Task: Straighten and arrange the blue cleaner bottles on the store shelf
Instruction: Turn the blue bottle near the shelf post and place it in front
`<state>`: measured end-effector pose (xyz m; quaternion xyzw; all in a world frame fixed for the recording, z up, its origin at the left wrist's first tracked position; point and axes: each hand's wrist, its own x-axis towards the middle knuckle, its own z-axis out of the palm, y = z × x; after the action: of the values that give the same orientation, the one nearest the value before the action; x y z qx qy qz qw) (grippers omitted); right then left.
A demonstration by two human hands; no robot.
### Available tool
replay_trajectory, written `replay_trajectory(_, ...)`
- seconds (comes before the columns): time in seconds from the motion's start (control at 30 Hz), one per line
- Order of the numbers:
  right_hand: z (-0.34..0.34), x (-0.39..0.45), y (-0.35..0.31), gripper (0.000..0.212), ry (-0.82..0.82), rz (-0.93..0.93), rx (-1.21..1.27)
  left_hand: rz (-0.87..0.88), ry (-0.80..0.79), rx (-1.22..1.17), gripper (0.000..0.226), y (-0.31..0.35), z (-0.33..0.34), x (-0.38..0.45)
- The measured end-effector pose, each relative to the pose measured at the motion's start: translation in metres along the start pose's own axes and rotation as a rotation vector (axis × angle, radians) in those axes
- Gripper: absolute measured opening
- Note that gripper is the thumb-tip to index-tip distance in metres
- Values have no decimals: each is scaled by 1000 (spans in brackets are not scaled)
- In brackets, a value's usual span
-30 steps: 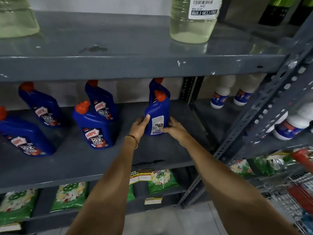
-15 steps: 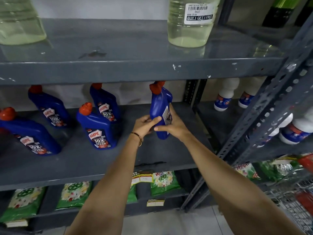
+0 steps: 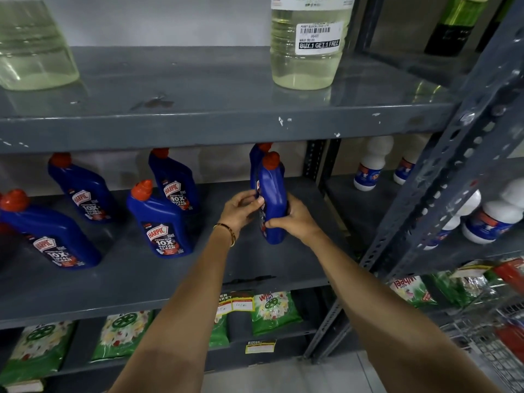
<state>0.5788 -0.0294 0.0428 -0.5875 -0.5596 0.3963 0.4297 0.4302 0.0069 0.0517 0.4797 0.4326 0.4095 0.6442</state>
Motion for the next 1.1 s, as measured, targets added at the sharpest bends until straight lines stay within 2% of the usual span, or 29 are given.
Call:
replay_trajectory(0.1,-5,0,-2,68,-56,-6,35,-81,-132,30,59,-2,-2,0)
replay_trajectory(0.27,-16,4,-7,66,-154,46,17,-146,-263,114,52,-7,-6,1)
replay_trajectory(0.43,-26,9,-4,77,-187,121,37,-118,-174,167,49,-17,-4,4)
replay_trajectory(0.53,-25,11,0,70,-196,174,90,-25,-55,237,30,-21,1,6)
replay_trajectory(0.63,-24,15,7,65,-172,208,176,77,132,377,36,-29,5,9)
replay_trajectory(0.77,-25,21,12,67,-108,206,183,154,245,461,38,-32,11,10)
replay_trajectory(0.93,-24,18,24,65,-30,228,209,72,244,397,46,-38,12,14)
replay_trajectory(1.03,-19,10,42,66,27,300,230,-15,158,289,53,-48,10,11)
replay_trajectory(1.1,-14,5,53,57,2,334,237,-79,82,255,55,-52,9,10)
